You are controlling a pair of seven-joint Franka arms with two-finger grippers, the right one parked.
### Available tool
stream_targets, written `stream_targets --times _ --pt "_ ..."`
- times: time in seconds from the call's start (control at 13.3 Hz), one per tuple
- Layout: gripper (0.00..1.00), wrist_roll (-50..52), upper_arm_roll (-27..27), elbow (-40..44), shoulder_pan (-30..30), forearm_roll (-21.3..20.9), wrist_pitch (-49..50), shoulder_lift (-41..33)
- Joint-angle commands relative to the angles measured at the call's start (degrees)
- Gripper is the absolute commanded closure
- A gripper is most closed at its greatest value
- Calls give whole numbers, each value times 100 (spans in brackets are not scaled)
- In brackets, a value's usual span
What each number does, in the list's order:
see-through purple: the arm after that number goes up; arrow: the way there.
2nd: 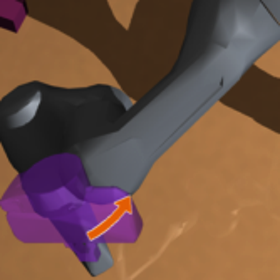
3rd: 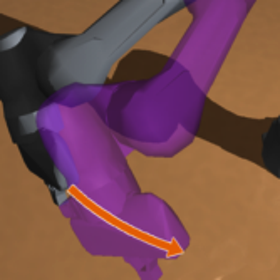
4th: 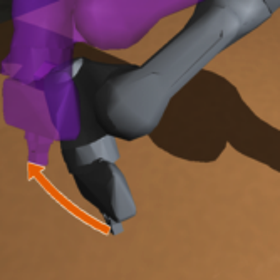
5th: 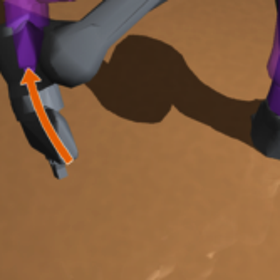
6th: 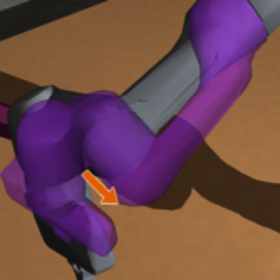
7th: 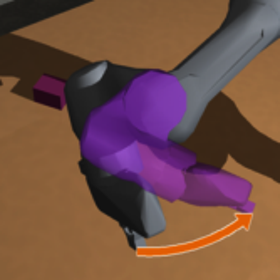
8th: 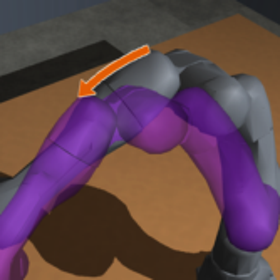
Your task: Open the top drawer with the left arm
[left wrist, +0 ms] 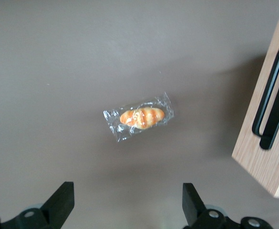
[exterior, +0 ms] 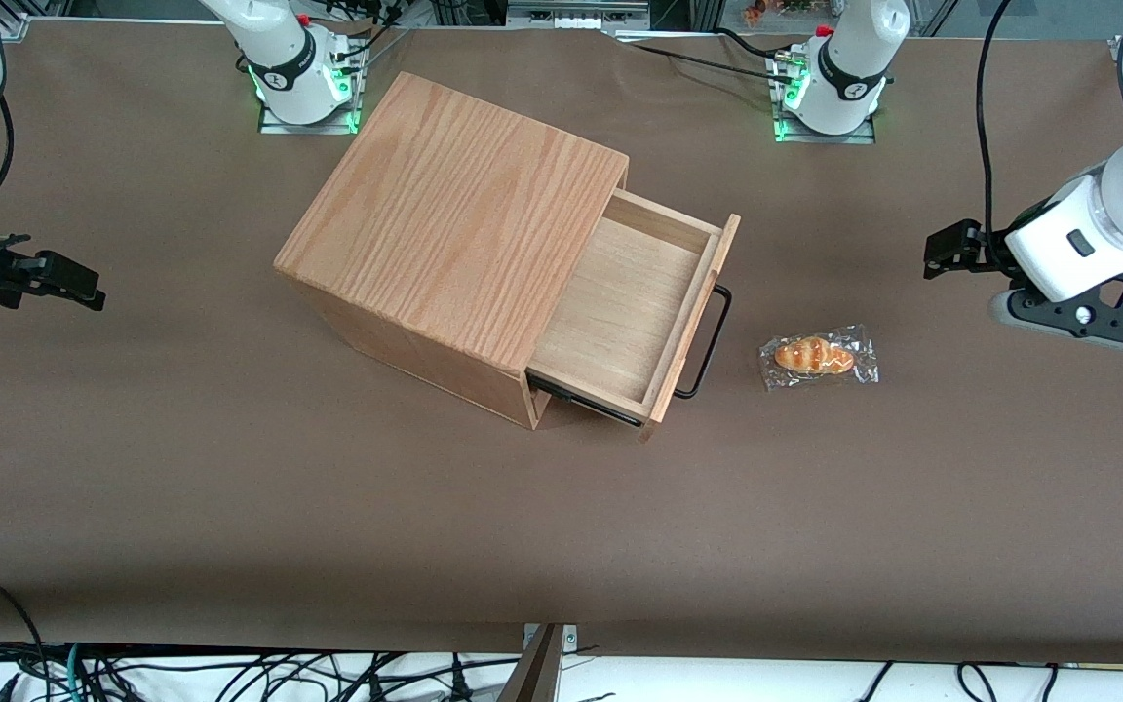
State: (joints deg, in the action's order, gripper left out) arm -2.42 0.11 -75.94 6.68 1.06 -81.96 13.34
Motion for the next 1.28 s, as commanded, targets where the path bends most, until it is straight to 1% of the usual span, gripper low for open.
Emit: stream_targets --times 0.0,0.15,0.3,0.38,0.45,1.2 --pt "0 478 -28 -1305 18 -237 -862 -909" --pt "0 383 -28 -1783 -96 -229 -1338 -1280" --pt "0 348 -54 -1924 -280 -150 -1218 -1387" --pt "0 209 -107 -1925 -429 -149 -1199 -1378" --pt "0 164 -116 -1925 -439 -149 -1190 -1378" --pt "0 198 -134 -1793 -377 -176 -909 -1273"
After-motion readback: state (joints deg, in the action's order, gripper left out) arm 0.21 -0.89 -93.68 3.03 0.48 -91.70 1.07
